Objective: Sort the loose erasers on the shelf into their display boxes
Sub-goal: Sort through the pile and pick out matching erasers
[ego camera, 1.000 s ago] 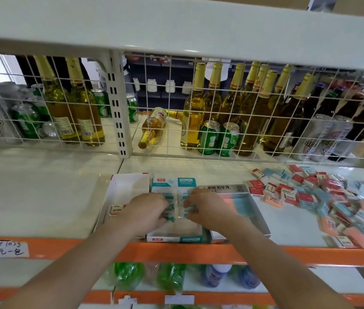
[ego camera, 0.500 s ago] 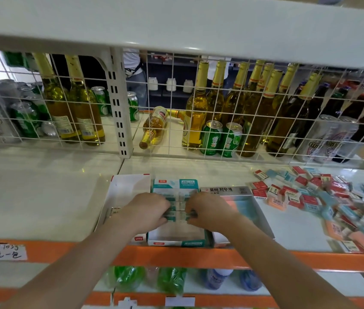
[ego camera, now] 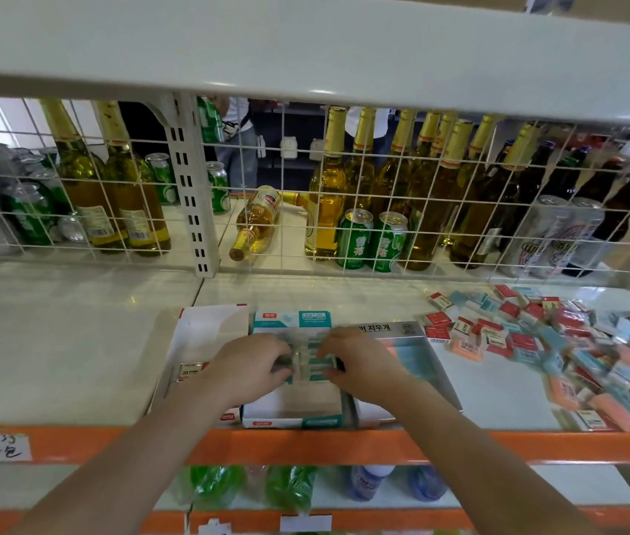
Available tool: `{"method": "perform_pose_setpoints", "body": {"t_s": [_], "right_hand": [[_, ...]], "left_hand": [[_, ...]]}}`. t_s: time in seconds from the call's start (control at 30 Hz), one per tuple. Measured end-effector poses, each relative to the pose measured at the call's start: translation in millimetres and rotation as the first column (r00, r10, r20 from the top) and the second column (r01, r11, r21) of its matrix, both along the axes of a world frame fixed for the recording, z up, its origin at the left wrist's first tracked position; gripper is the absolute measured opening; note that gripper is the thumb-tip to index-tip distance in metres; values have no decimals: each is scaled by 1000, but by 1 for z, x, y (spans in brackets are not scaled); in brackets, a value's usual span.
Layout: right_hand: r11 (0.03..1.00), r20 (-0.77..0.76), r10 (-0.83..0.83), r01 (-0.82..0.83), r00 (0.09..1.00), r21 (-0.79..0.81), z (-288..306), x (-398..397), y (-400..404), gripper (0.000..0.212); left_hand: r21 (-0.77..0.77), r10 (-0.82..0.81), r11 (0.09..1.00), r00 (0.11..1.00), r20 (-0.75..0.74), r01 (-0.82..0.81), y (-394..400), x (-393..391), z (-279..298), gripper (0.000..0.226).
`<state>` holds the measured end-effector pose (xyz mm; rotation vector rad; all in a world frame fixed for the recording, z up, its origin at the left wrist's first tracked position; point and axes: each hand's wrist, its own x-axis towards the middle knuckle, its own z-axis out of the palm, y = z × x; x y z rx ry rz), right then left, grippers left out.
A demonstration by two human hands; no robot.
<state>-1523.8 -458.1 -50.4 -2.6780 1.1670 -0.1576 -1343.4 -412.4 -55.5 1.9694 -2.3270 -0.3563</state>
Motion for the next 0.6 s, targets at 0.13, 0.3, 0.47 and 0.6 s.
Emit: {"method": "perform_pose_setpoints", "body": {"t_s": [0.13, 0.3, 0.47, 0.6], "right_hand": [[992, 115, -114, 106, 987, 74, 8, -36, -2, 28], [966, 140, -252, 241, 958, 89, 17, -92, -8, 28], [928, 127, -368, 357, 921, 104, 16, -152, -11, 28], [894, 85, -443, 433, 892, 117, 15, -192, -13, 30]], "left_hand": [[-5, 38, 999, 981, -192, -40, -7, -19, 8, 26], [-45, 7, 999, 955, -296, -22, -20, -66, 21, 25], [-98, -47, 995, 946, -320, 16, -34, -122, 28, 22], [-67, -88, 995, 947, -308, 71, -48, -161, 27, 22]]}}
